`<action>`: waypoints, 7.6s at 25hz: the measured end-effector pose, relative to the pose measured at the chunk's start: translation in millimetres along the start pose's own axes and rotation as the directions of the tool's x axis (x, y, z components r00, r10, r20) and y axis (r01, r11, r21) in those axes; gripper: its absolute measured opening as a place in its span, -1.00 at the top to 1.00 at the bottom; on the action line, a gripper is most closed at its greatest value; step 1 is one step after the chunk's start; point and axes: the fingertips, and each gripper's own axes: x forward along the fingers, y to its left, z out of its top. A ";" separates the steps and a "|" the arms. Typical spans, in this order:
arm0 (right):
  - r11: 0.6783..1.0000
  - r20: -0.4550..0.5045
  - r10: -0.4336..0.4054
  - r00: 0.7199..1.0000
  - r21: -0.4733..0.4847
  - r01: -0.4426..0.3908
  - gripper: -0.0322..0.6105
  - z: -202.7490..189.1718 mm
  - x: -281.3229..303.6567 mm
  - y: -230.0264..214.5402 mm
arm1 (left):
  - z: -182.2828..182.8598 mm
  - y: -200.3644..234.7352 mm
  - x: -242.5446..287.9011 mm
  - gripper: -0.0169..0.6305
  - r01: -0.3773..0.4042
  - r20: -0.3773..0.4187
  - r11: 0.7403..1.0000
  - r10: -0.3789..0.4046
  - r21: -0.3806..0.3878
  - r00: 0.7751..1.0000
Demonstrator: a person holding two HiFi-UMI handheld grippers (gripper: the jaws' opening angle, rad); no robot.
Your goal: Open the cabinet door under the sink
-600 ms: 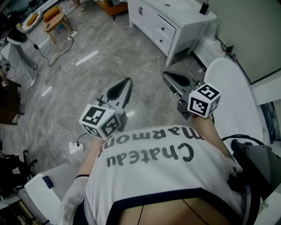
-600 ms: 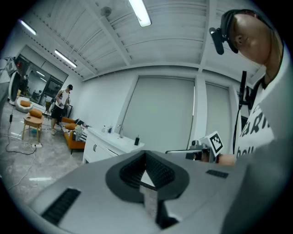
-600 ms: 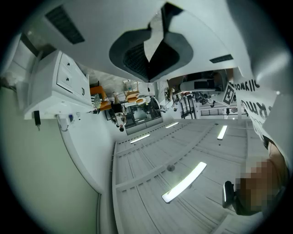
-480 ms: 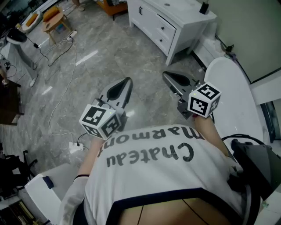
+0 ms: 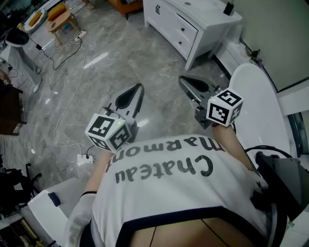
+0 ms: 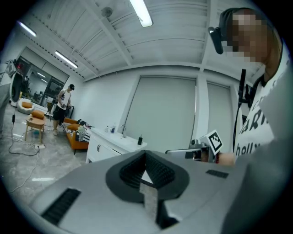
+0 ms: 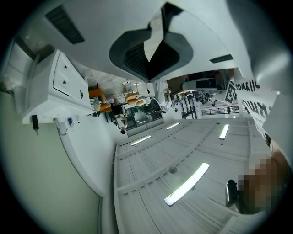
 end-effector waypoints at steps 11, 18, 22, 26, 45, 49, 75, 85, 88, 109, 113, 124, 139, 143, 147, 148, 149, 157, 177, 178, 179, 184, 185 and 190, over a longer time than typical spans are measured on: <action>0.995 -0.034 -0.051 0.998 0.084 0.053 0.89 -25.3 46.2 -5.8 | -17.9 60.7 -31.5 0.92 -0.068 -0.024 0.994 0.066 -0.087 0.998; 0.996 -0.067 0.012 0.998 0.091 -0.006 0.89 -27.1 84.6 -44.7 | -22.6 100.9 -10.3 0.92 -0.121 -0.021 0.986 0.120 -0.111 0.993; 0.998 -0.031 0.034 0.999 0.055 -0.032 0.89 -8.6 121.2 -69.0 | -12.0 138.7 6.4 0.92 -0.149 0.032 0.981 0.154 -0.121 0.988; 0.999 -0.049 0.042 0.998 0.007 -0.041 0.89 14.7 158.6 -121.0 | 3.7 183.7 52.5 0.92 -0.194 0.034 0.973 0.200 -0.129 0.979; 1.000 -0.092 0.018 0.996 -0.024 -0.020 0.89 111.8 267.4 -346.4 | 60.0 301.8 268.8 0.92 -0.227 -0.018 0.973 0.226 -0.047 0.974; 1.000 -0.107 0.014 0.994 -0.018 -0.016 0.89 112.2 277.3 -367.5 | 60.7 312.4 286.8 0.92 -0.237 -0.038 0.971 0.237 -0.021 0.971; 0.991 -0.151 -0.127 0.980 0.032 0.133 0.89 88.5 309.4 -457.0 | 49.9 394.6 390.1 0.92 -0.129 -0.115 0.984 0.115 -0.120 0.987; 0.937 -0.070 -0.299 0.952 0.165 0.307 0.89 130.8 381.2 -524.0 | 102.6 495.2 487.5 0.92 0.062 -0.144 0.995 -0.074 -0.082 0.987; 0.934 -0.055 -0.312 0.948 0.164 0.317 0.89 148.6 412.0 -528.9 | 120.5 531.1 501.2 0.92 0.079 -0.139 0.993 -0.090 -0.087 0.986; 0.917 -0.072 -0.365 0.928 0.142 0.372 0.89 189.3 555.9 -570.7 | 153.4 673.3 540.1 0.92 0.146 -0.160 0.985 -0.159 -0.088 0.974; 0.918 -0.099 -0.362 0.927 0.135 0.373 0.89 184.6 565.0 -573.6 | 157.9 687.0 541.0 0.92 0.129 -0.134 0.987 -0.141 -0.093 0.981; 0.887 -0.157 -0.371 0.915 0.230 0.400 0.89 151.3 572.9 -603.9 | 132.1 691.5 551.8 0.92 0.117 -0.209 0.986 -0.140 -0.119 0.968; 0.880 -0.212 -0.351 0.912 0.259 0.398 0.89 145.9 641.6 -726.8 | 143.9 758.1 686.1 0.92 0.146 -0.304 0.985 -0.168 -0.092 0.938; 0.889 -0.250 -0.352 0.902 0.213 0.406 0.89 135.9 658.4 -759.0 | 138.3 758.4 739.4 0.92 0.283 -0.309 0.958 -0.284 -0.048 0.908; 0.856 -0.270 -0.376 0.886 0.266 0.444 0.89 122.9 672.1 -784.3 | 125.0 762.5 779.9 0.92 0.390 -0.327 0.921 -0.363 0.017 0.873; 0.845 -0.276 -0.382 0.882 0.283 0.454 0.89 119.6 674.9 -790.1 | 119.9 763.4 789.0 0.92 0.397 -0.350 0.918 -0.365 0.020 0.863; 0.838 -0.280 -0.385 0.879 0.293 0.461 0.89 117.4 678.0 -796.3 | 114.5 765.2 798.7 0.92 0.401 -0.373 0.916 -0.364 0.026 0.853; 0.823 -0.358 -0.395 0.846 0.270 0.499 0.89 100.9 699.0 -809.5 | 71.3 767.0 850.7 0.92 0.524 -0.513 0.850 -0.476 -0.058 0.715; 0.322 -0.311 -0.783 0.538 0.538 0.779 0.89 36.8 691.4 -855.5 | -5.7 798.2 893.8 0.92 0.866 -0.713 0.468 -0.667 -0.178 0.214; 0.302 -0.306 -0.795 0.523 0.548 0.780 0.89 35.5 690.1 -858.2 | -10.6 802.0 896.3 0.92 0.866 -0.720 0.470 -0.659 -0.169 0.217; 0.288 -0.302 -0.802 0.515 0.560 0.777 0.89 33.9 689.4 -861.1 | -16.0 804.9 899.1 0.92 0.862 -0.727 0.479 -0.650 -0.165 0.221; 0.295 -0.325 -0.777 0.539 0.569 0.768 0.89 12.6 692.4 -861.5 | -50.6 800.5 901.1 0.92 0.815 -0.755 0.524 -0.632 -0.249 0.176; 0.299 -0.329 -0.770 0.546 0.569 0.766 0.89 6.6 692.1 -860.0 | -58.9 797.8 901.1 0.92 0.806 -0.760 0.530 -0.629 -0.263 0.166; 0.313 -0.317 -0.739 0.595 0.621 0.719 0.53 -25.4 691.6 -862.9 | -108.7 788.0 903.5 0.92 0.819 -0.803 0.527 -0.577 -0.226 0.150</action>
